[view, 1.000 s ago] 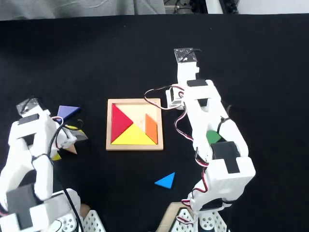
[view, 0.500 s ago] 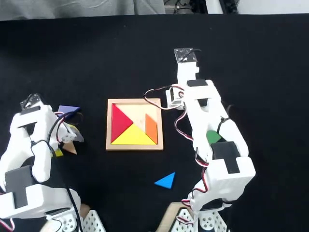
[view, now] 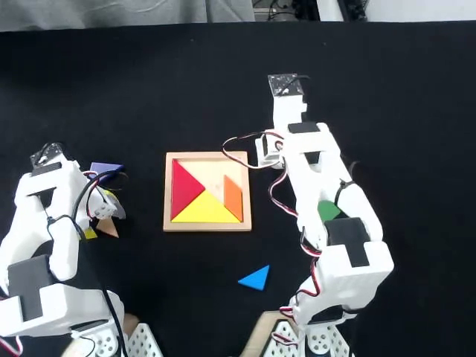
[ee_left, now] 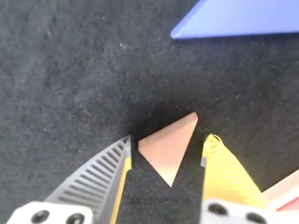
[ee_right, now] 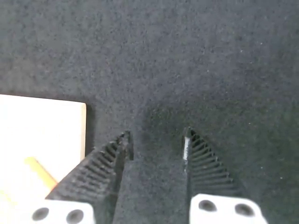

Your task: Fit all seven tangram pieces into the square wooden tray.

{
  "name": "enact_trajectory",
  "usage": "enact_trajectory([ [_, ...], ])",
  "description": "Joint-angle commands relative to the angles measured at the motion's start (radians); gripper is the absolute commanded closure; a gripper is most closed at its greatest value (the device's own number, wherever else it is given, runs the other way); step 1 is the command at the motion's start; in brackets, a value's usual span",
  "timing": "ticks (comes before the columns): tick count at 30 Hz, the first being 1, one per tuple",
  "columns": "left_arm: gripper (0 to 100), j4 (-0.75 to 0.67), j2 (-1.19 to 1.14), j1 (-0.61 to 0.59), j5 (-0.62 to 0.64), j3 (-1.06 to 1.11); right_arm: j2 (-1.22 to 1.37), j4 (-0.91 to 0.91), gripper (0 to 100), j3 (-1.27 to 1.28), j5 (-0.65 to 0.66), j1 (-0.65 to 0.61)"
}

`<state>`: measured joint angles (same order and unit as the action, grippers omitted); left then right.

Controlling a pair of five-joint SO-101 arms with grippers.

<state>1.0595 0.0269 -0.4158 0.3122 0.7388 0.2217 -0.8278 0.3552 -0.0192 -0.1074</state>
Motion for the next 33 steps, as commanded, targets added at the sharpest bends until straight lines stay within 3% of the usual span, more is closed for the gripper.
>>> enact_trajectory([
  [1,77,-0.015,-0.002,-0.005,0.003,-0.041,-0.059,-0.002,81.9,-0.01,0.011,-0.015],
  [14,77,-0.054,0.0,-0.005,0.002,-0.041,-0.059,-0.002,81.9,-0.01,0.011,-0.015],
  [21,88,-0.054,0.0,-0.005,0.002,-0.039,-0.059,-0.002,81.9,-0.01,0.011,-0.015],
  [28,87,-0.051,0.009,0.012,-0.006,-0.045,-0.059,0.0,81.9,-0.01,0.011,-0.015],
  [33,87,0.094,0.032,0.13,-0.12,-0.174,-0.062,0.0,81.9,-0.012,0.011,-0.009],
])
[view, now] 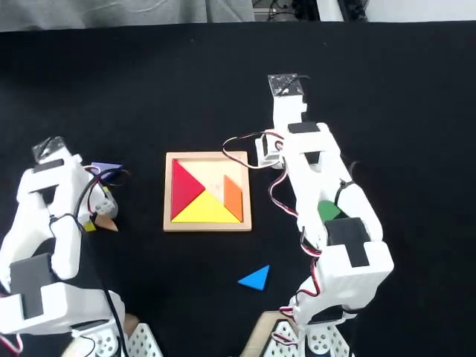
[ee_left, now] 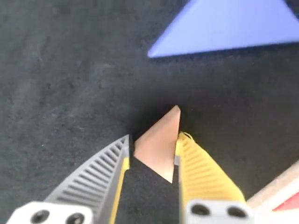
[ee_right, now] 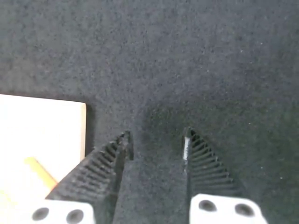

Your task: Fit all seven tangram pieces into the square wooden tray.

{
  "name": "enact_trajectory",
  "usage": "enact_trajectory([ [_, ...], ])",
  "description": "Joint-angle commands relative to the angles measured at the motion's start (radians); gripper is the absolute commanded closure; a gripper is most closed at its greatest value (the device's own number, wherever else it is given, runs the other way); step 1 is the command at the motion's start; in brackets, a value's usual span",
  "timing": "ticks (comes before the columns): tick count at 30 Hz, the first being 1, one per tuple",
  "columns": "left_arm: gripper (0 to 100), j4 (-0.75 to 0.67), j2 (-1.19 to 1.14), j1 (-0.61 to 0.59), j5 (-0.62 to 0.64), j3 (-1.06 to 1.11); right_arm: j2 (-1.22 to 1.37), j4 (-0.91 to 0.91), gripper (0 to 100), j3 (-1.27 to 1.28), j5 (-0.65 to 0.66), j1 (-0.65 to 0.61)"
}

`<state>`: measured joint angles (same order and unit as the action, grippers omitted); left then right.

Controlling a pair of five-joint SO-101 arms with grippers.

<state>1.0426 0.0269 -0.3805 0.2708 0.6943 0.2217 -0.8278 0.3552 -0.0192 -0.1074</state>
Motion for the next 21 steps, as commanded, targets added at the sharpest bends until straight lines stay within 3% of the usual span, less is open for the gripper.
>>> enact_trajectory([
  [1,87,0.149,0.044,0.12,-0.094,-0.165,-0.064,0.0,81.9,-0.012,0.011,-0.009],
  [6,87,0.269,0.143,0.223,-0.147,-0.325,-0.064,0.0,81.9,-0.012,0.011,-0.009],
  [12,87,0.267,0.192,0.394,-0.189,-0.432,-0.067,0.002,81.9,-0.022,0.005,0.046],
  [17,87,0.224,0.106,0.598,-0.069,-0.492,-0.059,0.014,81.9,-0.044,-0.011,0.107],
  [21,87,0.095,-0.055,0.661,0.021,-0.524,-0.059,0.014,81.9,-0.045,-0.026,0.11],
])
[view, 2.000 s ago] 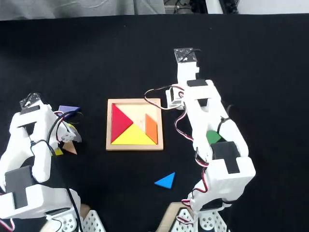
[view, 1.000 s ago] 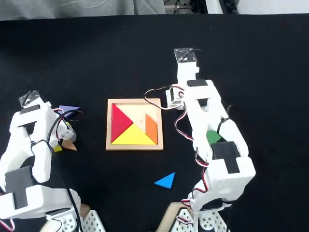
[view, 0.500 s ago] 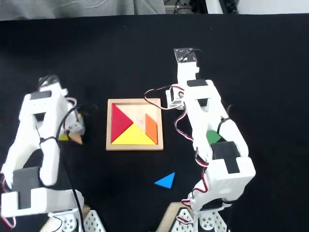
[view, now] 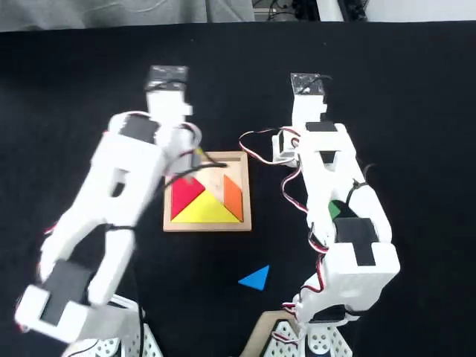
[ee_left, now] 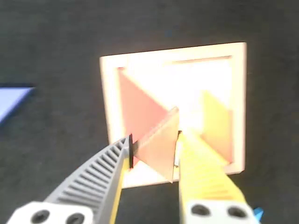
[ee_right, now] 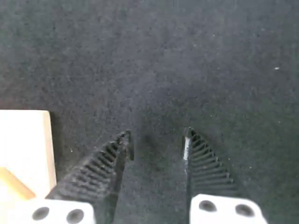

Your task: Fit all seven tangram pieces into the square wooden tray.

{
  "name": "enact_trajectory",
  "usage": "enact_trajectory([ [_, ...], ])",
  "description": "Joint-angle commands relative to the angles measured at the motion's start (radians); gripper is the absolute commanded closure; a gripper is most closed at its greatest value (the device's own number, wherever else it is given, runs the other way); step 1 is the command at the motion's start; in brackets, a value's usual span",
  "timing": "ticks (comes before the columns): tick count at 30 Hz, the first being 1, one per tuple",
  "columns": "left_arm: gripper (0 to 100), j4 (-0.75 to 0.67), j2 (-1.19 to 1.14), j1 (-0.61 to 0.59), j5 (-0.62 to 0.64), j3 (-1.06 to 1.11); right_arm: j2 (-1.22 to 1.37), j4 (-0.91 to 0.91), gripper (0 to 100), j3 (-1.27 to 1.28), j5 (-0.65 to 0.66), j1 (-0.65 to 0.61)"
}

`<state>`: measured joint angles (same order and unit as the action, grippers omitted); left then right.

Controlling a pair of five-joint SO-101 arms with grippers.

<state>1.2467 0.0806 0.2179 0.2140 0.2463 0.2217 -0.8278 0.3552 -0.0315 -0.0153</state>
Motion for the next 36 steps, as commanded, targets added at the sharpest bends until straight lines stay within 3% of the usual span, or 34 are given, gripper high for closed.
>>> enact_trajectory([
  [1,87,-0.14,-0.157,0.07,0.084,-0.085,-0.059,0.014,81.9,-0.045,-0.014,0.018],
  [5,87,-0.173,-0.342,0.077,0.084,-0.153,-0.059,0.014,81.9,-0.048,-0.012,0.018],
  [10,87,-0.094,-0.44,0.093,0.091,-0.254,-0.059,0.018,81.9,-0.05,-0.012,0.018],
  [21,87,-0.048,-0.454,0.16,0.261,-0.257,-0.059,0.035,81.9,-0.048,-0.012,0.018],
  [27,86,-0.032,-0.457,0.171,0.269,-0.257,-0.059,0.035,81.9,-0.048,-0.012,0.018],
  [36,73,0.008,-0.451,0.177,0.269,-0.259,-0.059,0.035,81.9,-0.048,-0.011,0.018],
])
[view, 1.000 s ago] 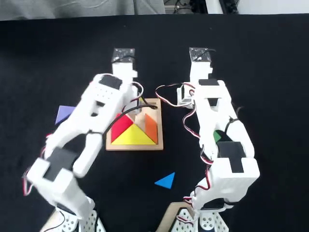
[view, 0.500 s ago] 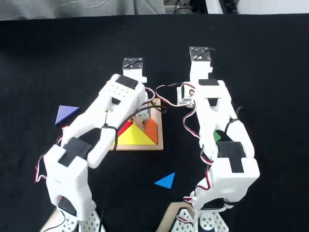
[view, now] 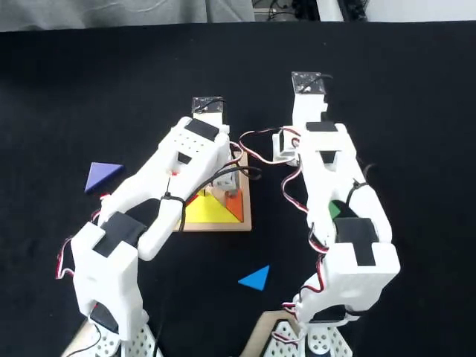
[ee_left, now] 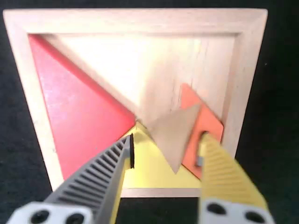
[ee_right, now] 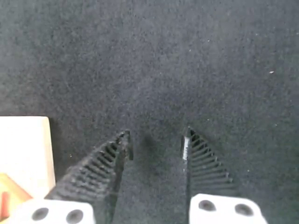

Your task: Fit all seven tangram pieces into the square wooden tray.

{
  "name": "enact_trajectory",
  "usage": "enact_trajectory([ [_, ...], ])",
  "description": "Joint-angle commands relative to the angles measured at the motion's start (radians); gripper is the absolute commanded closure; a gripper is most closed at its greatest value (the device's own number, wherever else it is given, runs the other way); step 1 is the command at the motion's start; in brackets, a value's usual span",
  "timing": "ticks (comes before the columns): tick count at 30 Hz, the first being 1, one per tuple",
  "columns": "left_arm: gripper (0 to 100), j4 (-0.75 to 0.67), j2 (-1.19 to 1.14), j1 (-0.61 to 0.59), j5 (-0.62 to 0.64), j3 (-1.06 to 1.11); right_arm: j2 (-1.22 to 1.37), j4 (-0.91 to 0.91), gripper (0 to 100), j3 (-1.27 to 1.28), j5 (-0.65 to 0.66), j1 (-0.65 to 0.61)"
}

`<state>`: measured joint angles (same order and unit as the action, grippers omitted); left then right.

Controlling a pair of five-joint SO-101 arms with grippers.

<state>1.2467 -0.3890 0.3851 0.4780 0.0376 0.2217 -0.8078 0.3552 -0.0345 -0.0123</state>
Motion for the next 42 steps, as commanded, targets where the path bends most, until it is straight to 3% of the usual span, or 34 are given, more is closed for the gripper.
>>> enact_trajectory([
  [1,73,0.008,0.018,0.01,0.005,-0.051,-0.059,0.015,81.9,-0.048,-0.008,0.015],
  [10,73,0.008,0.02,-0.012,0.002,-0.076,-0.059,0.014,81.9,-0.048,-0.008,0.015],
  [16,73,0.247,0.166,-0.159,-0.035,-0.225,-0.062,0.014,81.9,-0.048,-0.008,0.017],
  [24,73,0.365,0.43,-0.389,-0.334,-0.165,-0.061,0.014,81.9,-0.045,-0.008,0.017],
  [31,73,0.368,0.539,-0.596,-0.775,0.096,-0.062,0.009,81.9,-0.044,-0.008,0.017],
  [33,73,0.368,0.572,-0.648,-0.848,0.191,-0.064,0.008,81.9,-0.044,-0.008,0.017],
  [36,73,0.295,0.695,-0.739,-0.901,0.366,-0.067,0.006,81.9,-0.044,-0.009,0.032],
  [42,73,-0.083,1.117,-0.921,-0.908,0.842,-0.133,-0.075,81.9,-0.059,0.008,0.094],
])
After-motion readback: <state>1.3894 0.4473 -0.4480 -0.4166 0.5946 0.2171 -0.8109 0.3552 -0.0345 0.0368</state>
